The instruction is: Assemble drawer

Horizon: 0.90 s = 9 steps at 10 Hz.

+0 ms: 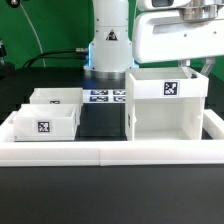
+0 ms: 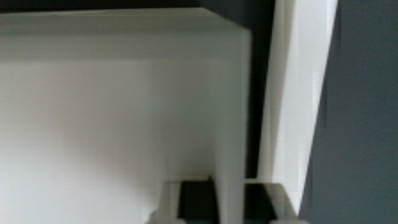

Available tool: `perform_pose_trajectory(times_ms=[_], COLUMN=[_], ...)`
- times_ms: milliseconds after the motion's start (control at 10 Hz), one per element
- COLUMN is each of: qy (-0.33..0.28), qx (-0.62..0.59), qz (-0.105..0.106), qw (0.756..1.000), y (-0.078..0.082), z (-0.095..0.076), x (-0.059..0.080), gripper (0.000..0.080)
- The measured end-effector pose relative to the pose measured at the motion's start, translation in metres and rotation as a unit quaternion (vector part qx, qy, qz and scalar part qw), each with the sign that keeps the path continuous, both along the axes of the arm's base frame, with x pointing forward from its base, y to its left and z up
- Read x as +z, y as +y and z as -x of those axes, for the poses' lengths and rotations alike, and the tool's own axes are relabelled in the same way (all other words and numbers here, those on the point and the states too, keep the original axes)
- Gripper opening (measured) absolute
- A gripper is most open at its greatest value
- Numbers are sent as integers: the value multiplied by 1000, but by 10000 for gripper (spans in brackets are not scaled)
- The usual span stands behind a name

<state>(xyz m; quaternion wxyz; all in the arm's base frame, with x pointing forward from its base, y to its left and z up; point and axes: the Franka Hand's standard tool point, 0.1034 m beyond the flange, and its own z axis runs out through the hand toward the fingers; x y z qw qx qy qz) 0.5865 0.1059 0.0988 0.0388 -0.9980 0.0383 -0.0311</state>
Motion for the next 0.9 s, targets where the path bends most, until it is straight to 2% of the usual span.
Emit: perform_pose_trajectory(times_ms=[400, 600, 900], qy=[3, 2, 3], qx=[-111, -174, -295], qz=[-13, -18, -39], qw=[994, 985, 955], y=[3, -3, -5], z=[-2, -6, -14], x=[1, 0, 3], gripper=[38, 38, 38])
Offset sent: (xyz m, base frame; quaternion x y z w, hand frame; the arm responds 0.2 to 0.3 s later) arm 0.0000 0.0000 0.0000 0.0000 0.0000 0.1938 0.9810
